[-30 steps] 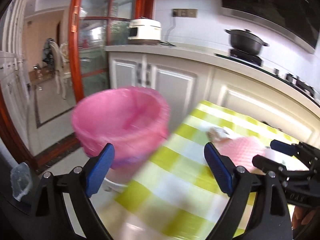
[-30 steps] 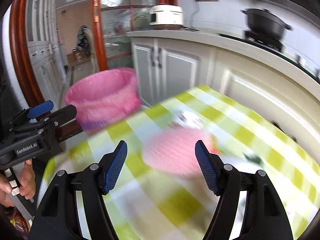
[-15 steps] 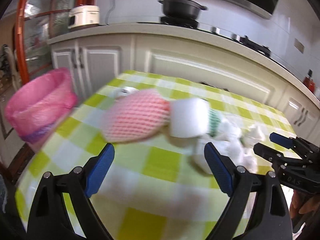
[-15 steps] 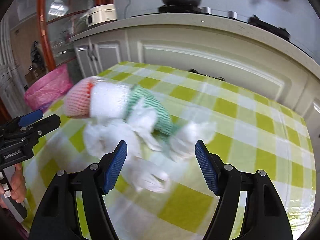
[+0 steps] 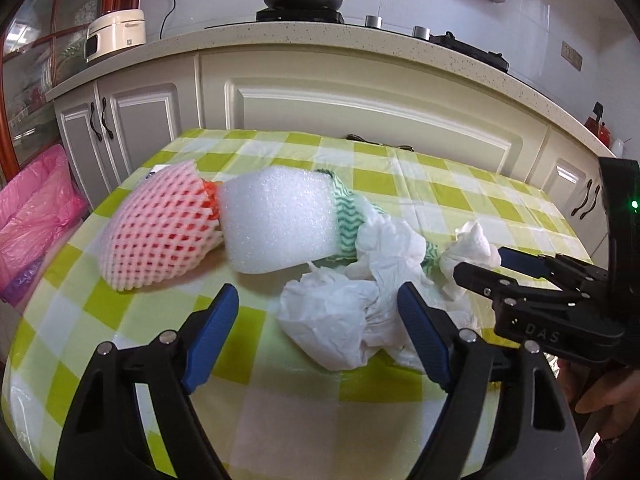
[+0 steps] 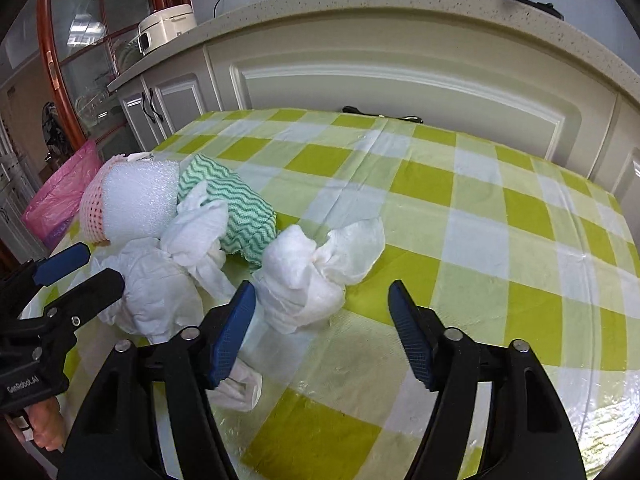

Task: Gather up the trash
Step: 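Grasp a white plastic bag with the left gripper while the right grasps a tissue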

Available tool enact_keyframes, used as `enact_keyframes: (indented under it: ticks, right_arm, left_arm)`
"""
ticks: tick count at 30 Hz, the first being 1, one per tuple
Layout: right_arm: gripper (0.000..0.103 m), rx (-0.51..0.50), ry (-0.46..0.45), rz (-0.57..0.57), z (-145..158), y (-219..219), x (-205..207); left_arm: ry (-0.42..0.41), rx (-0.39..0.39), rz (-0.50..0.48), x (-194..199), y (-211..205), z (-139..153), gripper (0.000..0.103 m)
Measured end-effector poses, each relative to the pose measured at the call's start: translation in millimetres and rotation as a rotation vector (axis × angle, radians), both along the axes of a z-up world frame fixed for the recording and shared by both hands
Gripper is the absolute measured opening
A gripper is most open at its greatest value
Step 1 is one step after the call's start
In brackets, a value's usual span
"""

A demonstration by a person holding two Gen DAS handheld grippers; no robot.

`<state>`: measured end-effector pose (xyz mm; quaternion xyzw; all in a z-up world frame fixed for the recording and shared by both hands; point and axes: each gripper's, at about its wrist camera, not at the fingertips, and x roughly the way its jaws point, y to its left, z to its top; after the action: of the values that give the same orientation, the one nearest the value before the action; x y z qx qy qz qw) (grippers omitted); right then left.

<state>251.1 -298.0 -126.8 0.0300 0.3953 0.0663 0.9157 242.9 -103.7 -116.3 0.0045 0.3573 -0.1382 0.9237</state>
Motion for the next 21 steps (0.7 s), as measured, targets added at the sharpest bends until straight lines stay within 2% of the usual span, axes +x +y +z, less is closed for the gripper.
enact_keyframes:
  ticks: [1, 3, 6, 14, 18, 19, 21]
  right_arm:
    - [0.054, 0.004, 0.005, 0.003, -2, -1, 1]
    - [0.034, 0.012, 0.015, 0.006, -5, -5, 3]
    - [0.024, 0.005, 0.006, 0.001, -5, -10, -2]
    - [0.019, -0.011, -0.017, -0.009, -2, -18, -16]
    - [0.019, -0.005, -0.016, -0.008, -2, -19, -20]
    - [0.019, -0.008, -0.016, -0.008, -2, -18, -21]
    - [0.019, -0.010, -0.011, -0.008, -2, -18, -22]
  left_arm:
    - [0.003, -0.003, -0.005, 1, 0, -2, 0.078]
    - [0.001, -0.008, -0.008, 2, -1, -3, 0.077]
    - [0.002, -0.011, -0.019, 5, -5, -3, 0.075]
    - [0.013, -0.042, -0.043, 5, -14, -2, 0.074]
    - [0.015, -0.013, -0.067, 3, -22, -6, 0.075]
    - [0.009, -0.004, -0.070, 3, -23, -8, 0.074]
    - [0.007, -0.015, -0.094, 1, -25, -10, 0.057]
